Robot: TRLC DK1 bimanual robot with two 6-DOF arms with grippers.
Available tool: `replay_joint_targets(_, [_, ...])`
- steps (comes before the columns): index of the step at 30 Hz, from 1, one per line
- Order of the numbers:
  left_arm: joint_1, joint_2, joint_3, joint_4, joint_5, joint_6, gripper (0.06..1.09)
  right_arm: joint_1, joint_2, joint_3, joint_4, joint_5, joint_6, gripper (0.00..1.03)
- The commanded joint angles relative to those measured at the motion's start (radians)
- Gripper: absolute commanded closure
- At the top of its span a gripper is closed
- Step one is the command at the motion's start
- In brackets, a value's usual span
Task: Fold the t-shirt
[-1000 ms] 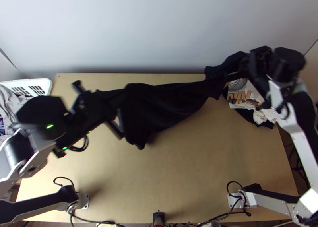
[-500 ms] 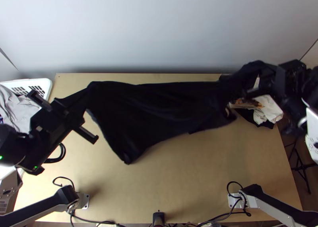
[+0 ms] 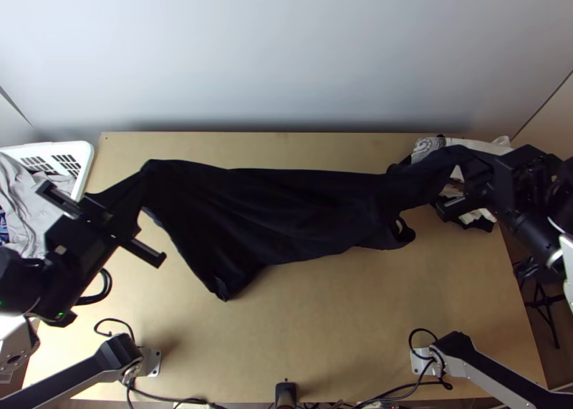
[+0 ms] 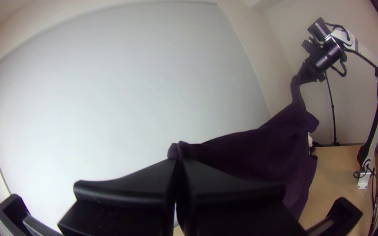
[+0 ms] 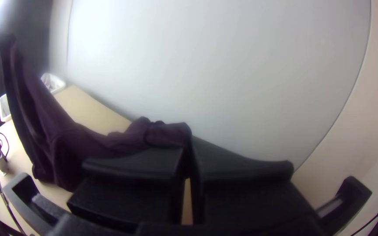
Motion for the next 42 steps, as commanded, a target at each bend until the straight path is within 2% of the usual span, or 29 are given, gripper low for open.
replay_joint_targets(1, [0.005,-0.018,0.048,0.014,-0.001,0.004,1.05,0.015,-0.026,0.042,-0.001,0.000,-0.014,1.00])
replay_joint_targets(12, [0.003,-0.007,0.223,0.032,0.005,0.027,1.05,0.013,-0.029,0.248,0.005,0.002,-0.030,1.00])
replay_joint_targets(23, [0.003,0.013,0.346,0.024,0.024,0.027,1.05,0.013,-0.104,0.260,0.003,0.000,-0.060,1.00])
replay_joint_targets(27, [0.003,-0.003,0.375,-0.051,0.041,0.008,1.05,0.013,-0.133,0.260,-0.014,0.000,-0.067,1.00])
replay_joint_targets(34, [0.013,-0.052,0.396,-0.243,0.041,-0.091,1.05,0.013,-0.190,0.206,-0.077,-0.006,-0.060,1.00])
replay_joint_targets(42, [0.019,-0.072,0.206,-0.244,0.061,-0.220,1.05,0.018,-0.178,0.080,-0.078,-0.072,0.040,1.00])
